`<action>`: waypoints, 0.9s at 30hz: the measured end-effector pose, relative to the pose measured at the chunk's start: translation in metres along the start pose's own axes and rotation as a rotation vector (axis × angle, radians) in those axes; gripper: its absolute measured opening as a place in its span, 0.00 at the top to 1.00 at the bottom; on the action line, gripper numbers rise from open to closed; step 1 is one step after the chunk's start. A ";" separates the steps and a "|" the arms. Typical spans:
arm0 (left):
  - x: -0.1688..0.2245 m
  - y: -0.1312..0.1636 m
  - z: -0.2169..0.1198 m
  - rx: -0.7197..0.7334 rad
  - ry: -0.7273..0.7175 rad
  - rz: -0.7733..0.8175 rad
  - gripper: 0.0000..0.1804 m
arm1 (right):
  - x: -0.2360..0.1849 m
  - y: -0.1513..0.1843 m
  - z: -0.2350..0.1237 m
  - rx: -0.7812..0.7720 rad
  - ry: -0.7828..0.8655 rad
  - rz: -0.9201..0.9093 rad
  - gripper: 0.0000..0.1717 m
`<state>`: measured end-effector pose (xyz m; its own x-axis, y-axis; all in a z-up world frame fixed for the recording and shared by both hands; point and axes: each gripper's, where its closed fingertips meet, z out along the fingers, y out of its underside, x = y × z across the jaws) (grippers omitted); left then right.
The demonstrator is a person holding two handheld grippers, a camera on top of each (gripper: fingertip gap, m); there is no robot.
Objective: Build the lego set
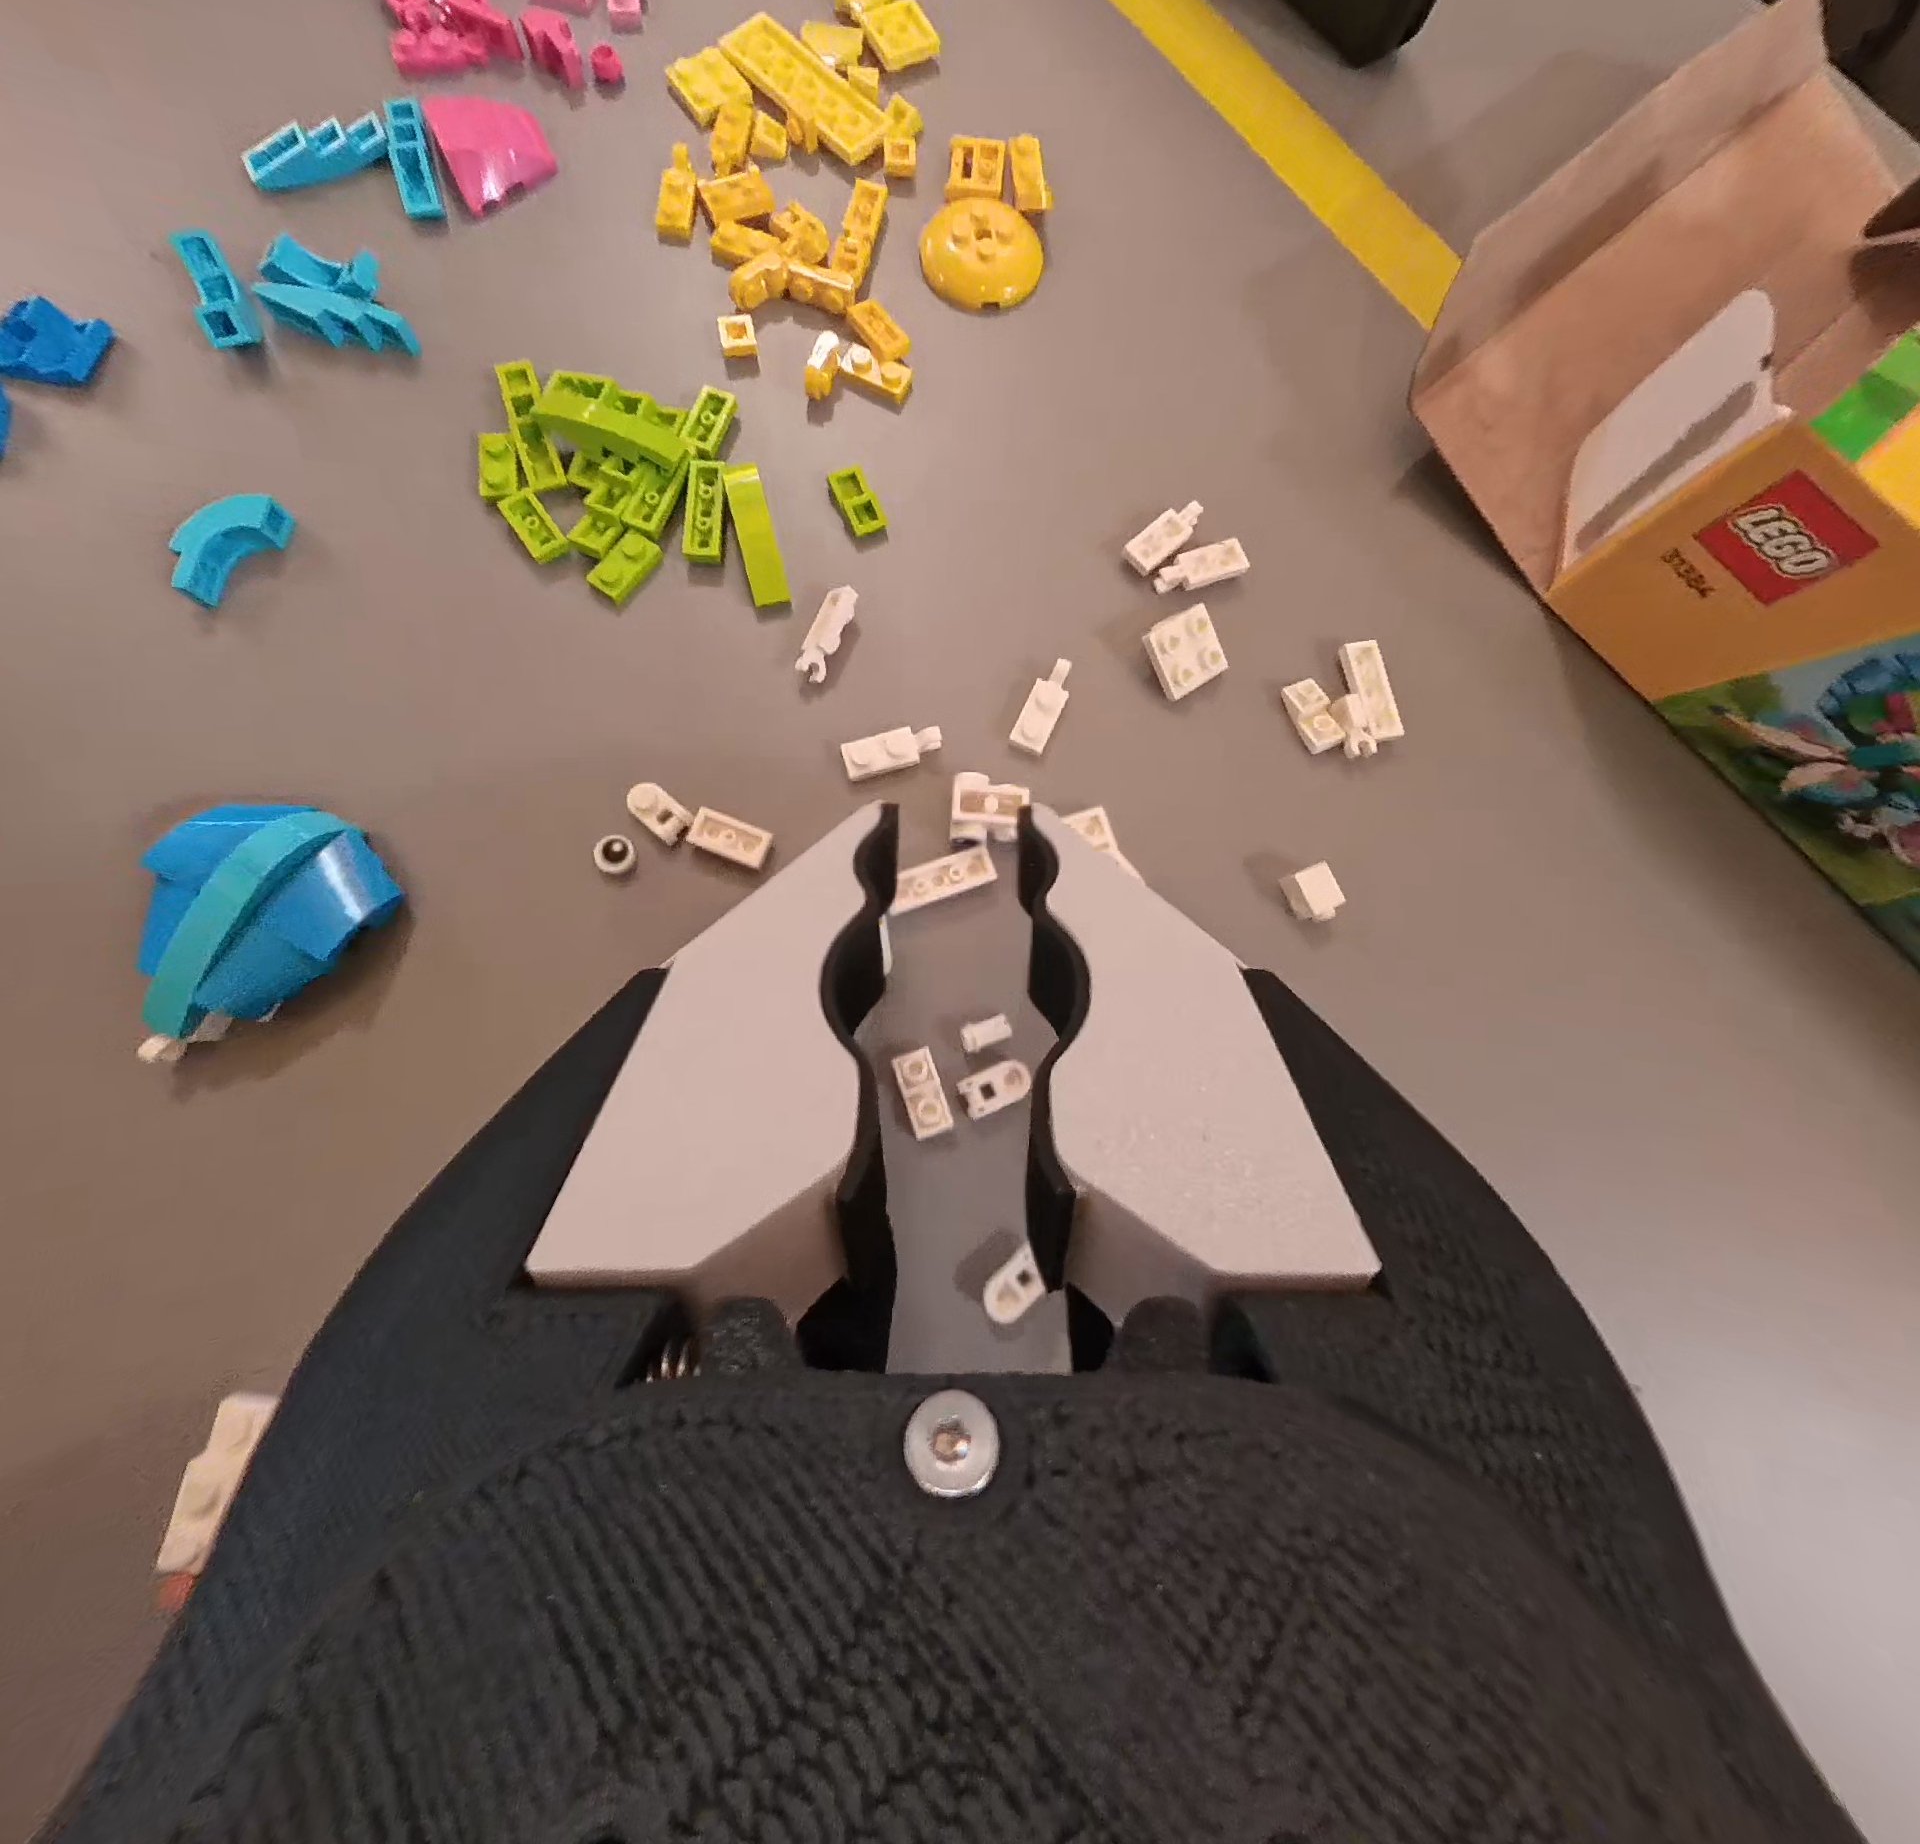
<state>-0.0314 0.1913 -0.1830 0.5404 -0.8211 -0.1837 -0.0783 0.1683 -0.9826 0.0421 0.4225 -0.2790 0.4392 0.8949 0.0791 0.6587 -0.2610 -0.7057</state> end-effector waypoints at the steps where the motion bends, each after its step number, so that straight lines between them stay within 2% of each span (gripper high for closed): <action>1: 0.000 0.000 0.000 -0.001 0.001 -0.001 0.97 | 0.001 0.001 0.004 -0.016 -0.002 -0.003 0.84; 5: 0.001 0.001 0.000 -0.005 0.004 0.006 0.97 | 0.004 0.003 0.016 -0.047 -0.014 -0.004 0.84; 7: 0.001 0.001 0.001 -0.006 0.004 0.005 0.97 | 0.005 0.005 0.019 -0.065 -0.013 -0.019 0.90; 9: 0.001 0.001 0.001 -0.007 0.004 0.002 0.97 | 0.002 0.003 0.018 -0.040 -0.012 -0.089 0.90; 11: 0.001 0.001 0.001 -0.007 0.005 0.003 0.97 | -0.011 -0.010 0.010 0.080 -0.034 -0.249 0.91; 13: 0.001 0.001 0.000 -0.005 0.006 0.005 0.98 | -0.039 -0.023 -0.006 0.242 -0.135 -0.370 0.91; 17: 0.002 0.000 0.000 -0.003 0.007 0.003 0.97 | -0.077 -0.044 -0.047 0.491 -0.442 -0.192 0.91; 20: 0.002 0.000 0.000 -0.003 0.008 0.003 0.97 | -0.085 -0.048 -0.067 0.566 -0.520 -0.142 0.91; 22: 0.002 0.001 0.001 -0.005 0.008 0.003 0.97 | -0.084 -0.046 -0.071 0.559 -0.515 -0.132 0.91; 24: 0.002 0.001 0.001 -0.007 0.009 0.001 0.97 | -0.068 -0.036 -0.069 0.495 -0.444 -0.115 0.91; 27: 0.003 0.001 0.001 -0.007 0.009 0.004 0.98 | -0.030 0.008 -0.060 0.222 -0.291 -0.121 0.91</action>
<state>-0.0294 0.1897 -0.1843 0.5322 -0.8256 -0.1875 -0.0857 0.1677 -0.9821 0.0712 0.3721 -0.2442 0.1538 0.9881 -0.0095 0.5330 -0.0910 -0.8412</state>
